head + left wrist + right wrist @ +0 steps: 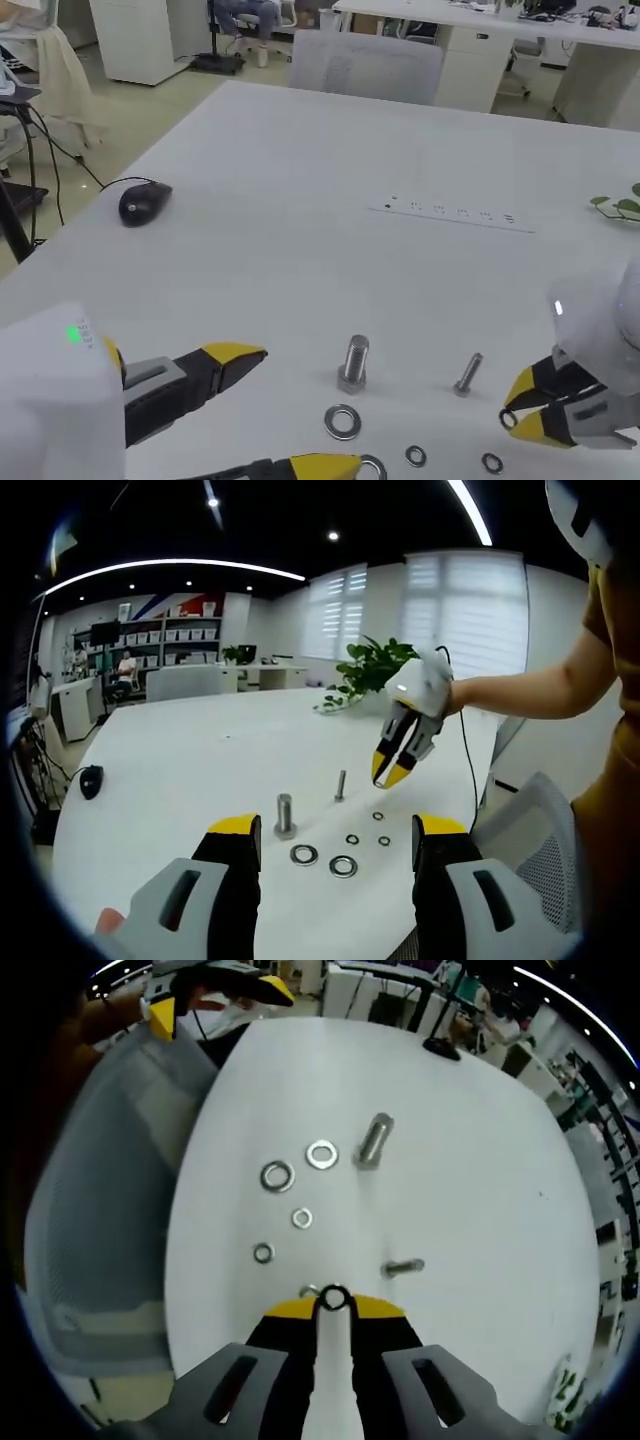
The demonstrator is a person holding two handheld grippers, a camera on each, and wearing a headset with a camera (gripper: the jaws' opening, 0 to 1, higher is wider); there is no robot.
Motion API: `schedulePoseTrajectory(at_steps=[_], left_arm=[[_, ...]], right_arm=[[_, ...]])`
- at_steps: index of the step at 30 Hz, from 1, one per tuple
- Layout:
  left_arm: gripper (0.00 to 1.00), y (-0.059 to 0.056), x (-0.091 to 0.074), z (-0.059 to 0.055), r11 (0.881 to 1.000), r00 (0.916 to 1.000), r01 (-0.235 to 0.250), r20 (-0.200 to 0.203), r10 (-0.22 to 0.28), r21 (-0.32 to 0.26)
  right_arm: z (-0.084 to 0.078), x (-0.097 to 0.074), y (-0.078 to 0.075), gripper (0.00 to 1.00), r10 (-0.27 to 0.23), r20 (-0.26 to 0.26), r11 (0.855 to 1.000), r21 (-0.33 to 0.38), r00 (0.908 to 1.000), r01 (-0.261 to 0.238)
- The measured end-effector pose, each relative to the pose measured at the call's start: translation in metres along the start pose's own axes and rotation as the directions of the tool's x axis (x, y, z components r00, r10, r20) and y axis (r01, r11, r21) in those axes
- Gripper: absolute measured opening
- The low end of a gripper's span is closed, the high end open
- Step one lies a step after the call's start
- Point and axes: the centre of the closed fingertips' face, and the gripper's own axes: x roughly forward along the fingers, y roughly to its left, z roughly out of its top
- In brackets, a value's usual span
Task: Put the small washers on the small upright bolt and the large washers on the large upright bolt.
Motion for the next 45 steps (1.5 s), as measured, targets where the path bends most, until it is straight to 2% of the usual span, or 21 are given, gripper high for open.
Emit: schedulePoseTrajectory(at_steps=[6, 13, 19, 45], left_arm=[[0.60, 0.002, 0.000, 0.000, 1.000, 1.0000, -0.005, 0.002, 0.005, -0.003], [0.60, -0.008, -0.001, 0.004, 1.000, 1.0000, 0.001, 0.002, -0.001, 0.001], [0.60, -0.008, -0.002, 0.005, 1.000, 1.0000, -0.004, -0.001, 0.004, -0.002], [0.60, -0.005, -0.001, 0.008, 1.000, 1.0000, -0.008, 0.005, 0.008, -0.016]], right_arm=[[0.006, -0.008, -0.017, 0.12, -0.031, -0.001, 0.999, -0.006, 0.9995, 0.031], [0.011, -0.007, -0.029, 0.12, -0.046, -0.005, 0.999, -0.014, 0.9989, 0.046], [0.016, -0.006, -0.043, 0.12, -0.057, -0.002, 0.998, -0.024, 0.9984, 0.056], [0.015, 0.017, -0.050, 0.12, -0.012, -0.033, 0.999, -0.041, 0.9994, 0.011]])
